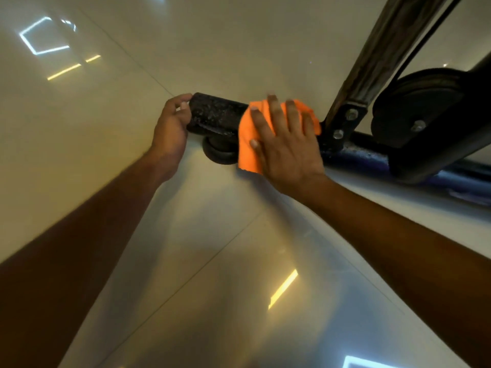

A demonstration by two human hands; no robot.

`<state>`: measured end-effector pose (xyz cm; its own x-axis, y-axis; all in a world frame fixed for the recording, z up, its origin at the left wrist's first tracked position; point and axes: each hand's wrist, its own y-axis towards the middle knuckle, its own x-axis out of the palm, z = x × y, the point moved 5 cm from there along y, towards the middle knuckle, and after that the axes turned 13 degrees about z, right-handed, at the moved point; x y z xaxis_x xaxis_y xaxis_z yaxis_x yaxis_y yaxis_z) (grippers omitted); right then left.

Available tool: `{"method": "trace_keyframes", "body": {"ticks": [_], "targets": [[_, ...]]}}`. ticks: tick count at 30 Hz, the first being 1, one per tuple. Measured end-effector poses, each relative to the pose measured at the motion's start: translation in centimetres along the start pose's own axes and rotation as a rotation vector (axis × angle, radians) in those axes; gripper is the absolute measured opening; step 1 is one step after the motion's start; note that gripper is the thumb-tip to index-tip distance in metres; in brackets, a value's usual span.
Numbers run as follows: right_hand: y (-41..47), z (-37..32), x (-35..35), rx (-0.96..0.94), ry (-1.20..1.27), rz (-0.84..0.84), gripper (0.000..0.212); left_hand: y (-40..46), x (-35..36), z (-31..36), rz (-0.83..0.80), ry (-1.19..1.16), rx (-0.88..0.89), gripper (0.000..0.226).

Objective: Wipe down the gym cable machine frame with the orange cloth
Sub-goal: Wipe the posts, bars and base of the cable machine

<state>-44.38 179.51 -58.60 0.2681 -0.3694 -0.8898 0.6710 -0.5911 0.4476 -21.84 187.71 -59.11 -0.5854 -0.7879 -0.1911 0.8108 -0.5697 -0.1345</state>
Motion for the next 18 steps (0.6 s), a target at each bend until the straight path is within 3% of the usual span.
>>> {"method": "trace_keyframes", "body": {"ticks": [3, 6, 10, 18], "targets": [[-0.7, 0.3, 0.1, 0.006, -0.004, -0.03, 0.066, -0.2, -0.2, 0.0, -0.131, -0.046, -0.046, 0.038], [3.1, -3.9, 1.0, 0.031, -0.06, -0.064, 0.066, -0.3, -0.2, 0.7, -0.164, -0.11, -0.119, 0.05], [7.3, -8.7, 2.0, 0.054, -0.032, -0.135, 0.069, 0.2, -0.7, 0.4, -0.154, -0.17, -0.215, 0.086], [2.9, -2.4, 0.8, -0.105, -0.028, 0.018, 0.076, -0.1, -1.0, 0.8, -0.149, -0.202, -0.248, 0.097]]}}
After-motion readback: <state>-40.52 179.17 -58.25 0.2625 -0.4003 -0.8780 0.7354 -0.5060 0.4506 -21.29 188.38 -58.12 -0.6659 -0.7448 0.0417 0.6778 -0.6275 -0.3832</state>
